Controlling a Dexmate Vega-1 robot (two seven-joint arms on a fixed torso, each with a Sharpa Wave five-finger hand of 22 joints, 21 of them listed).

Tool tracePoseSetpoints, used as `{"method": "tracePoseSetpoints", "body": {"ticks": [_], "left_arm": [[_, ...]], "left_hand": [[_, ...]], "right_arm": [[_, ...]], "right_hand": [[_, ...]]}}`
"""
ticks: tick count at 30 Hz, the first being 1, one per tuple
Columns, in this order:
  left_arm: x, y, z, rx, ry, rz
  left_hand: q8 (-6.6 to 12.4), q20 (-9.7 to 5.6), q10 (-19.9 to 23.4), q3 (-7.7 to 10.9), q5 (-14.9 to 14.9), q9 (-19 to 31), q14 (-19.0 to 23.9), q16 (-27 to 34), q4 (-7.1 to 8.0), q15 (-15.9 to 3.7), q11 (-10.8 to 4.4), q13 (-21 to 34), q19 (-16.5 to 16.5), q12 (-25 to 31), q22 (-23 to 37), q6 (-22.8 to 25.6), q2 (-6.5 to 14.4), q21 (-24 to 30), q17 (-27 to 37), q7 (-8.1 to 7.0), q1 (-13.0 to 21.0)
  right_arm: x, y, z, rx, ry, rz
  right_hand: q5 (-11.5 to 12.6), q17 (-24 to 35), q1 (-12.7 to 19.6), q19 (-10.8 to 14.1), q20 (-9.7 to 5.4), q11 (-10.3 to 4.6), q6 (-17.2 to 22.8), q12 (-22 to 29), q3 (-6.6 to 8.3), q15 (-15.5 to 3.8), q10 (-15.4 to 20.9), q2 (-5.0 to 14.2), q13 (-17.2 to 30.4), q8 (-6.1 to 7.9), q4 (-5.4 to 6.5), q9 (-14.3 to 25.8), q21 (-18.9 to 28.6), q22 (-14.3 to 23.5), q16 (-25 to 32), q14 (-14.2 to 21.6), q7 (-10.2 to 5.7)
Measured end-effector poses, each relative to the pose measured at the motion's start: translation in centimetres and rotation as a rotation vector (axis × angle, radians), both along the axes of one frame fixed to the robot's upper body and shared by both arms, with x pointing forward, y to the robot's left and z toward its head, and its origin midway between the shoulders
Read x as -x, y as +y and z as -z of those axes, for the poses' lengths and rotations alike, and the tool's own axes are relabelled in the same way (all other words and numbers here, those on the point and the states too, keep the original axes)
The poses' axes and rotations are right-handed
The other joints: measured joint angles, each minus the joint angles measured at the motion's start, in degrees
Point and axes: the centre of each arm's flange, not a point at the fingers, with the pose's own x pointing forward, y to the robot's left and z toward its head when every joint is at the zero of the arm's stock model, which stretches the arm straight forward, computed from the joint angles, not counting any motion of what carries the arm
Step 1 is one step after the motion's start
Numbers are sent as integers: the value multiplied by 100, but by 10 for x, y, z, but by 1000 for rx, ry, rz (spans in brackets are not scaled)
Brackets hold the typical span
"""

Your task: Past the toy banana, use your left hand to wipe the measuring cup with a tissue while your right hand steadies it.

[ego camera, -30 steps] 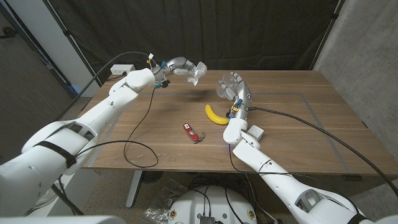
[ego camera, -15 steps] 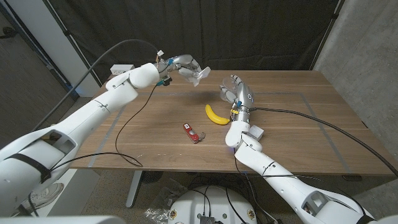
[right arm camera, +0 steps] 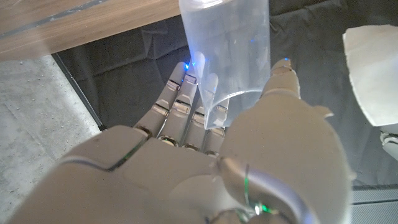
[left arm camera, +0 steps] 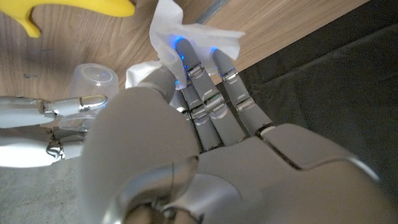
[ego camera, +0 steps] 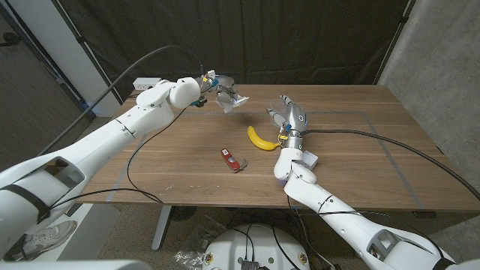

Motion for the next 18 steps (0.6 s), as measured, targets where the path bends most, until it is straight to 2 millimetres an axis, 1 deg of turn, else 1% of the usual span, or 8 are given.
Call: {"method": "tracePoseSetpoints", "body": {"ticks": [2, 4, 7, 9, 11, 14, 16, 18], "left_arm": [[0, -3, 1, -22, 4, -25], [-3, -1, 3, -41, 17, -67], [-5, -3, 3, -65, 30, -102], [-7, 1, 4, -74, 43, -128], [-10, -3, 5, -96, 56, -150], [-13, -3, 7, -115, 74, -180], [-16, -3, 8, -125, 85, -196], [-18, -3, 9, -134, 95, -209]], "left_hand": [[-3, 0, 0, 0, 0, 0, 0, 0, 0, 0, 0, 0, 0, 0, 0, 0, 0, 0, 13, 0, 0], [-4, 0, 0, 0, 0, 0, 0, 0, 0, 0, 0, 0, 0, 0, 0, 0, 0, 0, 27, 0, 0], [-5, 0, 0, 0, 0, 0, 0, 0, 0, 0, 0, 1, 0, 0, 0, -1, 0, 25, 27, -1, 0], [-5, 0, 0, 1, 0, 0, 0, 0, 1, 0, 0, 1, 0, -1, 0, -1, 0, 39, 27, -1, 0], [-6, 0, 0, 18, 0, -1, 0, 0, 18, 0, 0, 1, 0, -16, 0, -1, 0, 39, 27, -1, 0], [-6, 0, -12, 24, 0, -1, 0, -14, 24, 0, -12, -5, 0, -44, 1, -14, 0, 39, 27, -14, 0], [-7, 0, -31, 24, 0, -2, -4, -41, 25, -5, -31, -37, 0, -44, 0, -23, -13, 39, 16, -23, -13], [-40, 0, -31, 24, 0, -2, -24, -49, 24, -25, -31, -57, 1, -84, 1, -22, -13, 75, 3, -25, -13]], "right_arm": [[-1, -1, 1, 9, 12, 18], [-2, -2, 2, 14, 18, 26], [-4, -3, 4, 24, 37, 45], [-5, -3, 4, 26, 38, 46], [-7, -5, 6, 33, 59, 62], [-9, -6, 7, 36, 78, 72], [-10, -6, 9, 37, 89, 77], [-11, -6, 9, 38, 97, 80]], "right_hand": [[0, 0, 0, 0, 0, 1, 0, 0, 0, 0, -1, 0, 0, 0, 0, 0, 1, 0, -2, 0, 0], [0, 0, 0, 0, 0, 1, 0, 0, -24, 0, -1, 0, 0, 0, 24, 0, 1, 0, -3, 0, 0], [0, 0, 0, 0, 0, 1, 0, -4, -24, -1, -1, 0, 22, 0, 24, 0, 34, 0, -46, 1, 0], [0, 0, 0, 0, 0, -10, 13, -4, -40, -2, 11, 0, 22, 0, 8, 0, 48, 0, -47, 2, 13], [0, 0, 0, 0, 0, -19, 21, -4, -56, -3, 19, 0, 22, 0, -7, 0, 66, 0, -47, 3, 21], [0, -1, 0, -28, 27, -20, 20, -4, -56, -18, 20, 0, 22, -23, -7, 0, 67, 0, -88, 17, 21], [0, -1, 0, -31, 31, -19, 20, -4, -79, -21, 20, 0, 22, -23, 16, -1, 68, 1, -92, 21, 21], [0, -1, 0, -31, 31, -20, 20, -10, -79, -21, 20, 0, 22, -23, 16, 0, 97, 0, -92, 21, 21]]}}
